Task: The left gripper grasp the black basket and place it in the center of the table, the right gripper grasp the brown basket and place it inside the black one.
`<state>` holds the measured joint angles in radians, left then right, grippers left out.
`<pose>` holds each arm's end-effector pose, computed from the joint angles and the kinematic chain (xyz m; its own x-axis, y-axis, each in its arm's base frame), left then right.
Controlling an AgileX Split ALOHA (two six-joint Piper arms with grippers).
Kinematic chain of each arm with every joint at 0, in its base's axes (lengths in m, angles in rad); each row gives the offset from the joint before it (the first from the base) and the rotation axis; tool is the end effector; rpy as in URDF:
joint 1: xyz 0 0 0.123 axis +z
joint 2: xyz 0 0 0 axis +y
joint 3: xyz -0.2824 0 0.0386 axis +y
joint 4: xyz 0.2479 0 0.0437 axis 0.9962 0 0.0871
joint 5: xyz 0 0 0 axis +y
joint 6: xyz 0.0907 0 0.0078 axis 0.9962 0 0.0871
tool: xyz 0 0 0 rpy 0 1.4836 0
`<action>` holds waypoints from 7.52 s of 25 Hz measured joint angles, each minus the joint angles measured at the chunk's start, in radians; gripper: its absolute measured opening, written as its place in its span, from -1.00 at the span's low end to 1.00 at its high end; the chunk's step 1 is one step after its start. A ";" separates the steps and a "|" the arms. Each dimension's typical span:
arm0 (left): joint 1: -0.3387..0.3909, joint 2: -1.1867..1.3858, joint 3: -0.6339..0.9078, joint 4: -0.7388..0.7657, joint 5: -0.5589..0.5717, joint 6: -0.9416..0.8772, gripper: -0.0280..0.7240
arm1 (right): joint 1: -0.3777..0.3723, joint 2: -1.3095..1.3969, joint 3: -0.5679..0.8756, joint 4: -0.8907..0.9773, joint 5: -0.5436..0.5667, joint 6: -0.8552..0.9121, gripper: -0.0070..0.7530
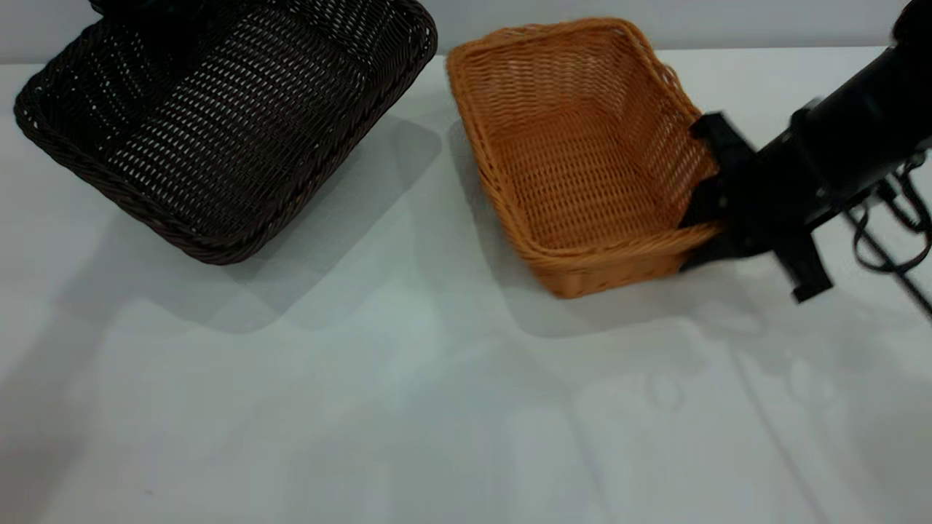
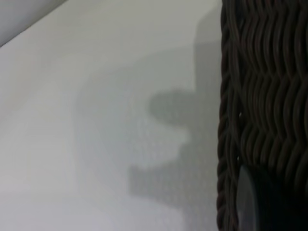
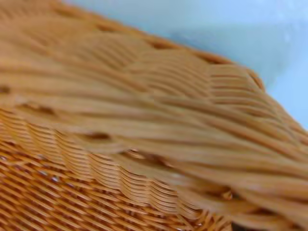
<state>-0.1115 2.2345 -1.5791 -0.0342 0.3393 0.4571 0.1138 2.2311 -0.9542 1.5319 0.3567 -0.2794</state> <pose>0.4804 -0.0548 0.1334 -0.6646 0.4891 -0.5648 0.4304 0.8685 0.2457 0.3420 0.0712 0.0182 -0.5115 0.8366 0.1960 0.8074 0.3898 0.4429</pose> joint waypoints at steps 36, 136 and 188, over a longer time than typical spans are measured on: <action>-0.356 0.090 -0.009 -0.643 0.241 1.319 -0.69 | -0.542 -0.041 -0.385 -0.491 0.606 -0.197 -0.74; 0.129 -0.085 -0.010 -0.558 0.313 0.540 0.56 | 0.284 0.090 -0.746 -1.230 0.740 0.199 -0.74; 0.130 -0.667 -0.010 -0.203 0.554 0.047 0.56 | 0.127 -0.609 -0.941 -1.354 0.900 0.255 0.55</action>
<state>0.0189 1.5680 -1.5896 -0.2369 0.8937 0.5040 0.2404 1.6221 -1.8957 0.1776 1.2564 -0.0243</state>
